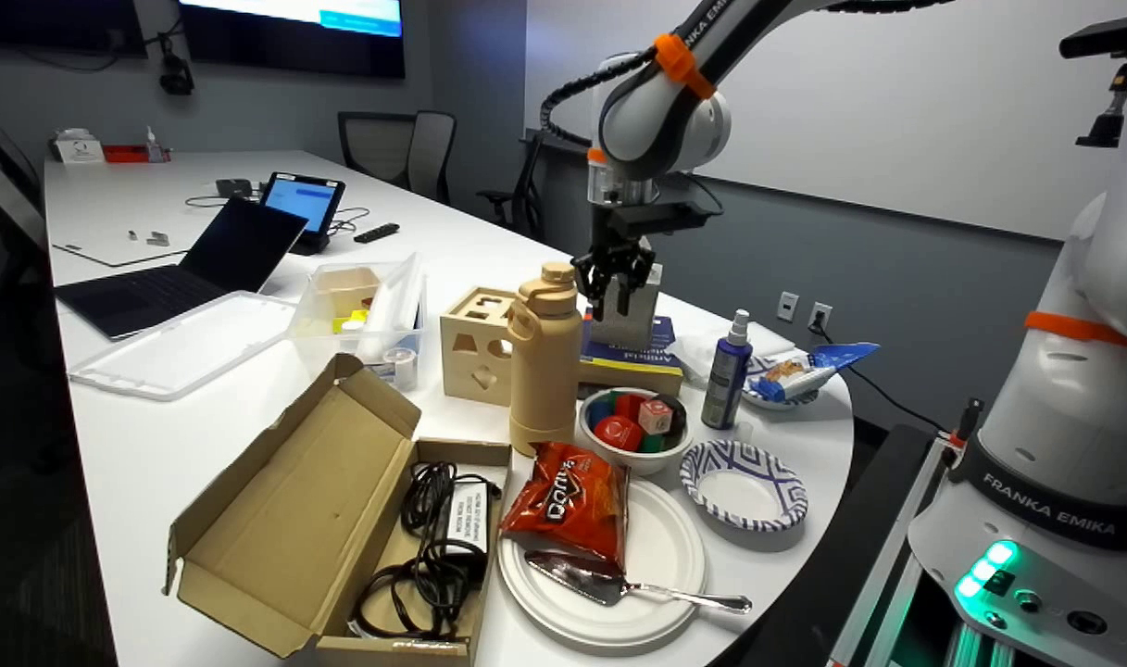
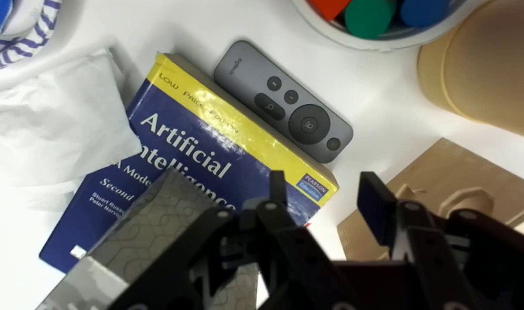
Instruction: Press a button on the dark grey remote control.
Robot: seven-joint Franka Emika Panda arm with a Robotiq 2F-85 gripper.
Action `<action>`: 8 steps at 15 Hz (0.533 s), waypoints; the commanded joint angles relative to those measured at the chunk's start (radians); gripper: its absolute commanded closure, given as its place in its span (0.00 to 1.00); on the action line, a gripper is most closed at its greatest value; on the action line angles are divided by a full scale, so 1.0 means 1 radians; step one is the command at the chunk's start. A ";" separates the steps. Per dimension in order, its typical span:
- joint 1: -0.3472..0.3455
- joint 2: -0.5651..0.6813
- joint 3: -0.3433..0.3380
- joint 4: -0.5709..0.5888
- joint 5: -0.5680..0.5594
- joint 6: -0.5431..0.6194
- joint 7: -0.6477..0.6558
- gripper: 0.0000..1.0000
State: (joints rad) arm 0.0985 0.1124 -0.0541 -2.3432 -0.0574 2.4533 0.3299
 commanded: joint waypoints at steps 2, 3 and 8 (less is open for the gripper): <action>-0.022 -0.133 0.024 -0.014 -0.054 -0.081 0.004 0.13; -0.026 -0.149 0.029 -0.011 -0.055 -0.092 -0.002 0.05; -0.044 -0.200 0.049 -0.005 -0.066 -0.120 -0.012 0.00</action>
State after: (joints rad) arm 0.0791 -0.0407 -0.0276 -2.3406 -0.1013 2.3668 0.3275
